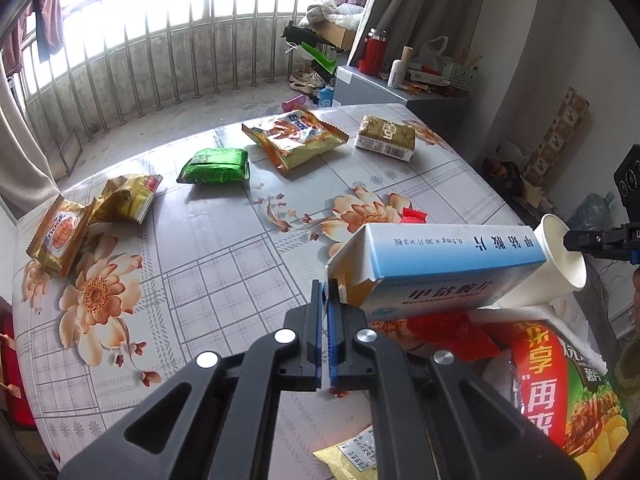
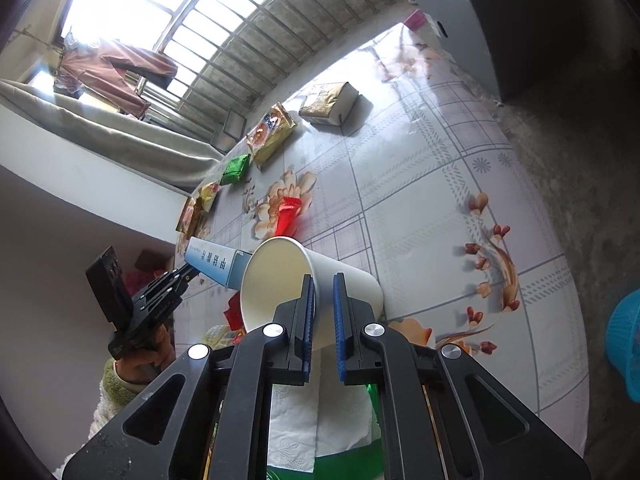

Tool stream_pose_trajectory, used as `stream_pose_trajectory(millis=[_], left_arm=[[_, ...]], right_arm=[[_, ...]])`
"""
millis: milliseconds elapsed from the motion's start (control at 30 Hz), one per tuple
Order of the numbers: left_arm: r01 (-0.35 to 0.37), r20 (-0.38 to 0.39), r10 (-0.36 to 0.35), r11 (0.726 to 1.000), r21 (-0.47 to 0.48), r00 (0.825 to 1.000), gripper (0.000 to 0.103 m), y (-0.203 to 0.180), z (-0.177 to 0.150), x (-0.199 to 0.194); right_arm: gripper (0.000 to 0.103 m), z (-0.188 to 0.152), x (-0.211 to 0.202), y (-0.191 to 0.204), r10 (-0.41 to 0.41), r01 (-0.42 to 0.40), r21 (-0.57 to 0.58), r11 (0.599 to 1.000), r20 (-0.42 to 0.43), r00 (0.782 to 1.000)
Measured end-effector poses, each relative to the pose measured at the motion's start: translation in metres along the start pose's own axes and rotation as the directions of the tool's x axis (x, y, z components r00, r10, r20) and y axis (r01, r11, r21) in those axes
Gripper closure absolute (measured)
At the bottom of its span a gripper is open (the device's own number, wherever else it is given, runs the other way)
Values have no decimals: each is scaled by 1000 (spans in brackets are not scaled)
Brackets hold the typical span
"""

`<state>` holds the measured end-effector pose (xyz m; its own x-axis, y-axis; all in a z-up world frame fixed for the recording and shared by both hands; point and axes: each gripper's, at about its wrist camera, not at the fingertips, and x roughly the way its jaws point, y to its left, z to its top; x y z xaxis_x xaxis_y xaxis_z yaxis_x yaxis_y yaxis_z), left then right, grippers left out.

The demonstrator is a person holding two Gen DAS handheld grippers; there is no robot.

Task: Collect trash
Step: 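Carry paper cup and medicine box to the blue wastebasket and open both grippers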

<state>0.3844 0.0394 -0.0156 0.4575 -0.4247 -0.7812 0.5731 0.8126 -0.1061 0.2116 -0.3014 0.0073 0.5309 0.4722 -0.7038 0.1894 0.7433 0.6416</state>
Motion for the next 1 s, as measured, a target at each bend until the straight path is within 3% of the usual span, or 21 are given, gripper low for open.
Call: stream_pose_trajectory(millis=[167, 500, 733, 1000], left_arm=[[16, 52, -13, 999, -47, 999, 101, 2, 6, -18], [53, 163, -35, 993, -109, 986, 101, -3, 20, -65], [57, 224, -24, 988, -144, 974, 102, -11, 34, -106], [83, 272, -46, 988, -129, 961, 101, -59, 40, -154]], right_arm=[[101, -1, -11, -2, 6, -6, 4, 1000, 37, 999], [102, -13, -51, -8, 24, -31, 42, 999, 153, 988], [102, -41, -105, -28, 49, -79, 89, 993, 293, 955], [102, -68, -158, -52, 53, -115, 131, 985, 404, 913]])
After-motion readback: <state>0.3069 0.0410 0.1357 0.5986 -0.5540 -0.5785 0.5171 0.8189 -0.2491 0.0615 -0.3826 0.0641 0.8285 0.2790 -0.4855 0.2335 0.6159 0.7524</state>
